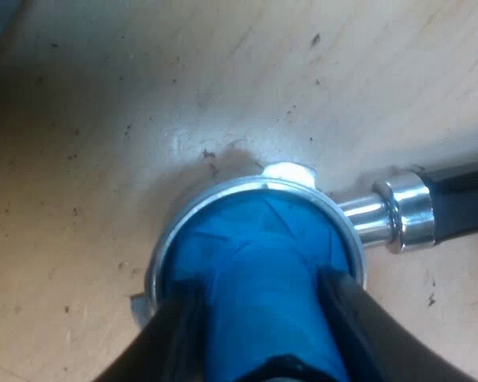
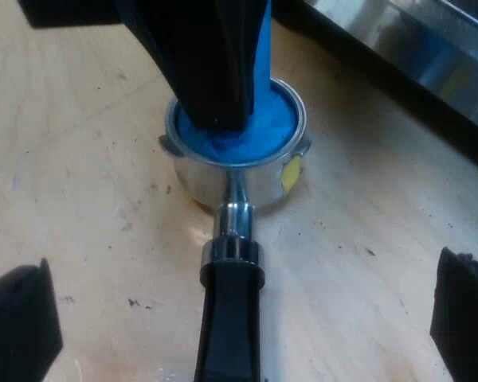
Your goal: Grind coffee beans and then tamp
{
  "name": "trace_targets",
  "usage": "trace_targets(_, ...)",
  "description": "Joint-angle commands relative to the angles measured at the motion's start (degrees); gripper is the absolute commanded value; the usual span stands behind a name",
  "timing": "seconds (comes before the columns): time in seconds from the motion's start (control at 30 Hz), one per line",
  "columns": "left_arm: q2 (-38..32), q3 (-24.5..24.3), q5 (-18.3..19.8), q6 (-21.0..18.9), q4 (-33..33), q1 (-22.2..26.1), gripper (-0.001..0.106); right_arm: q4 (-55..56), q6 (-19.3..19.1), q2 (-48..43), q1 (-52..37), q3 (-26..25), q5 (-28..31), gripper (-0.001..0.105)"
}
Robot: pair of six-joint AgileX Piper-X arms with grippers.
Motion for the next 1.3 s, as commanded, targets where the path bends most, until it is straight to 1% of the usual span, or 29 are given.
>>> trace_targets(0.03,1.51,2.68,-0.13,-0.09,1.42,-0.1,0.0,-0.46,0.0,-0.39,0.11,-0.11,0.05,0.097)
trace_targets(0.17,0.68,2.3,-0.13,-0.09,1.5,-0.1,0.0,-0.46,0.0,-0.39,0.11,-0.11,0.05,0.097)
trace_targets(0.43,-6.47,-0.66,-0.24,-0.09,1.89,-0.1,0.0,-1.93,-0.14,-0.39,0.11,-0.21,0.05,0.097)
trace_targets(0.57,-9.49,-1.2,-0.35,-0.09,2.29,0.04,0.0,-4.05,-0.14,-0.39,0.11,-0.22,0.05,0.097)
trace_targets(0.7,-12.13,-1.17,-2.15,-0.09,4.35,0.04,0.0,-4.32,-0.14,-0.39,0.11,-1.27,0.05,0.097)
trace_targets(0.73,-13.25,-1.17,-2.45,-0.28,5.83,0.78,0.0,-4.21,-0.14,-0.39,0.11,-2.29,0.05,0.097)
trace_targets(0.87,-14.33,-1.17,-2.46,-1.29,6.33,2.14,0.0,-4.23,0.03,-0.39,0.11,-4.32,-0.5,0.097)
trace_targets(0.9,-14.78,-1.17,-2.46,-1.79,6.49,2.93,0.0,-4.23,0.03,-0.39,0.11,-5.04,-1.51,0.097)
trace_targets(0.93,-16.4,-1.17,-1.95,-2.34,7.19,6.15,0.0,-4.23,0.03,-0.39,0.11,-5.54,-2.52,0.097)
trace_targets(0.97,-17.11,-1.17,-1.79,-2.23,8.06,7.54,0.0,-4.23,0.03,-0.39,0.11,-6.04,-3.72,0.097)
trace_targets(1.17,-20.03,-1.17,-2.0,-2.09,11.38,14.05,0.0,-3.8,-0.18,-0.27,0.11,-8.03,-4.21,0.097)
trace_targets(1.3,-20.93,-1.17,-1.98,-2.09,11.75,17.36,0.0,-3.8,-0.63,0.36,-0.04,-8.95,-5.82,0.097)
